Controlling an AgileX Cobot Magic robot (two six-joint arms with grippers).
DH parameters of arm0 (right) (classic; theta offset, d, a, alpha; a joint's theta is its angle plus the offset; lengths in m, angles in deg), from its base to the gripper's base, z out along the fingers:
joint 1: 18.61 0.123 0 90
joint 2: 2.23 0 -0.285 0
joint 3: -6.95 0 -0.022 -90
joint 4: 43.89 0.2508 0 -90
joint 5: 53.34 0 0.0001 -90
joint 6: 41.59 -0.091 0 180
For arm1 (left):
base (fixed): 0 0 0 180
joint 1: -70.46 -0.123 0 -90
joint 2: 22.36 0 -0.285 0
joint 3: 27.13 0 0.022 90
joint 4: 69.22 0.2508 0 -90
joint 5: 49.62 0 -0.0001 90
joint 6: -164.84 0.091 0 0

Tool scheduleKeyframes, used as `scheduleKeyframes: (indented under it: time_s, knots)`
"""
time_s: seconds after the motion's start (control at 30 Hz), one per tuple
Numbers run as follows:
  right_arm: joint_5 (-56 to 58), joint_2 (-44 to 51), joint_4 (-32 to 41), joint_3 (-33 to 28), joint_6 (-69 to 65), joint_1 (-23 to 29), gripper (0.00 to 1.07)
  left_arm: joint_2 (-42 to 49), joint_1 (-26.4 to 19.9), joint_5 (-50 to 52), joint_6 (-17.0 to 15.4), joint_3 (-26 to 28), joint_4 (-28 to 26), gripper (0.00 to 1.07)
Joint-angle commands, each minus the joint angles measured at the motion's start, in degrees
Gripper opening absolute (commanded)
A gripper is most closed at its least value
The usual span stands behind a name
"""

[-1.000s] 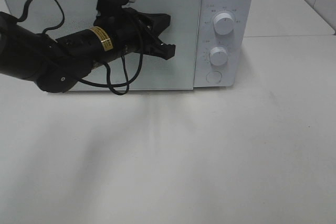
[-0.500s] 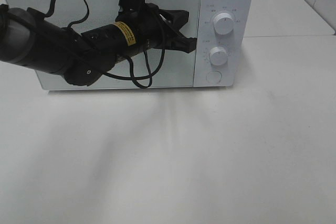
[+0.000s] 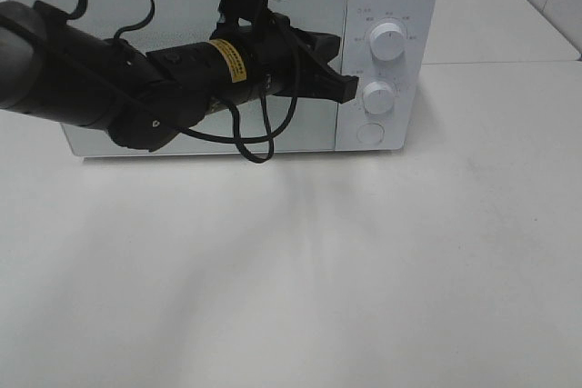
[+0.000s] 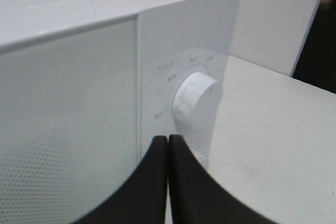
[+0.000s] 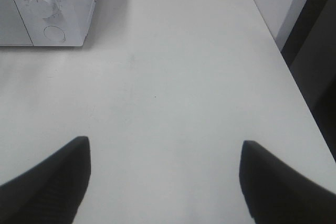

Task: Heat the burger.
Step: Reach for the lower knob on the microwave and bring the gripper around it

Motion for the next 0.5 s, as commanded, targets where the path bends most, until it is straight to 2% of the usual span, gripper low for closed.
scheduleKeyframes:
  time_s: [0.03,0.07,0.1,0.13,0.17,0.2,0.23,0.27,0.37,0.43,0.5]
  knots:
    - [-0.29,1.49,0.17,0.0,0.29,-0.34,0.76,2.64,1.15,-3.44,-0.4,-0.69,-0.34,0.15]
    - [-0.29,1.49,0.17,0.0,0.29,-0.34,0.76,3.44,1.66,-5.61,-0.4,-0.63,-0.23,0.24]
    - [-0.29,1.49,0.17,0.0,0.29,-0.34,0.76,3.44,1.66,-5.61,-0.4,-0.63,-0.23,0.24]
    - [-0.29,1.49,0.17,0.0,0.29,-0.34,0.76,4.64,2.35,-10.31,-0.4,-0.63,-0.06,0.43]
    - [-0.29,1.49,0.17,0.0,0.29,-0.34,0.76,5.39,2.86,-12.55,-0.4,-0.63,-0.06,0.55]
    - [-0.29,1.49,0.17,0.0,0.29,-0.34,0.76,5.39,2.86,-12.55,-0.4,-0.63,-0.06,0.55]
    - [-0.29,1.49,0.17,0.0,0.29,-0.34,0.76,6.59,3.72,-17.02,-0.4,-0.63,-0.06,0.76]
    - [-0.29,1.49,0.17,0.0,0.29,-0.34,0.76,7.85,4.53,-22.29,-0.4,-0.63,-0.06,0.88]
    - [-0.29,1.49,0.17,0.0,0.29,-0.34,0.76,8.48,4.98,-25.1,-0.4,-0.63,-0.06,0.92]
    - [-0.29,1.49,0.17,0.0,0.29,-0.34,0.76,11.4,6.93,-35.18,-0.4,-0.63,-0.11,0.94]
    - [-0.29,1.49,0.17,0.0,0.29,-0.34,0.76,12.15,7.39,-37.47,-0.4,-0.63,-0.11,0.94]
